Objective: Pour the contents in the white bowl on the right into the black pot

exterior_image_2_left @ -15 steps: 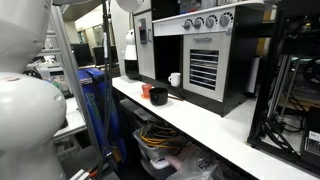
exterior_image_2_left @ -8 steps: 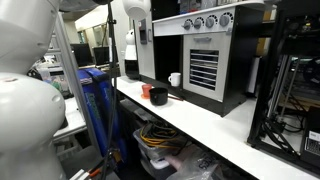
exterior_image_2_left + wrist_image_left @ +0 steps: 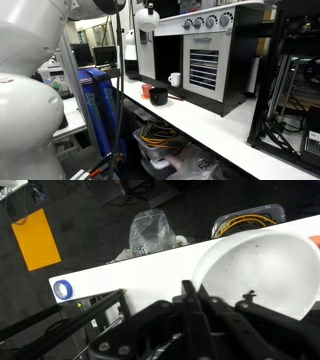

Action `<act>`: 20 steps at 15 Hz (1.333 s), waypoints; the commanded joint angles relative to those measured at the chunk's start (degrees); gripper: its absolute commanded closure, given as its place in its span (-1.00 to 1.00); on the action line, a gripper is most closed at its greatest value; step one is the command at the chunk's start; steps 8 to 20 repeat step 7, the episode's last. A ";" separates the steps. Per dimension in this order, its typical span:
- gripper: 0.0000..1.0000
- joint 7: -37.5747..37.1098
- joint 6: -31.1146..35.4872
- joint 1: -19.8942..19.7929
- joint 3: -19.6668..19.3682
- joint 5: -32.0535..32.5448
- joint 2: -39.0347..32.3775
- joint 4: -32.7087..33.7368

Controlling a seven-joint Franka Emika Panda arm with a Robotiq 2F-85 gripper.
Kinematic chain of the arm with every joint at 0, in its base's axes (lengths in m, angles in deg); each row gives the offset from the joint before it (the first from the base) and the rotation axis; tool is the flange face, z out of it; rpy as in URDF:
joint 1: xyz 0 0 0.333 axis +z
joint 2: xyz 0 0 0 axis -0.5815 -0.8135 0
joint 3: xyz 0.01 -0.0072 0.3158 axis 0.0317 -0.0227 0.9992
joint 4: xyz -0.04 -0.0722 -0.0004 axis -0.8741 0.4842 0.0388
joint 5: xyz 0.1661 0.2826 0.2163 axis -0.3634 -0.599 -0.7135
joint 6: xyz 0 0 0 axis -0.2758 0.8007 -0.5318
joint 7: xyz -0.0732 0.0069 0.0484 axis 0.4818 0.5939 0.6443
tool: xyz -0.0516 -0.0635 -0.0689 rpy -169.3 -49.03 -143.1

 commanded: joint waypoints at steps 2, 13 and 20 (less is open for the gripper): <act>0.98 -0.09 2.50 -0.43 0.78 -3.38 -1.60 0.00; 0.98 -0.09 2.43 0.00 1.07 -5.03 -2.65 -0.04; 0.98 -0.09 2.43 0.00 1.07 -5.03 -2.65 -0.04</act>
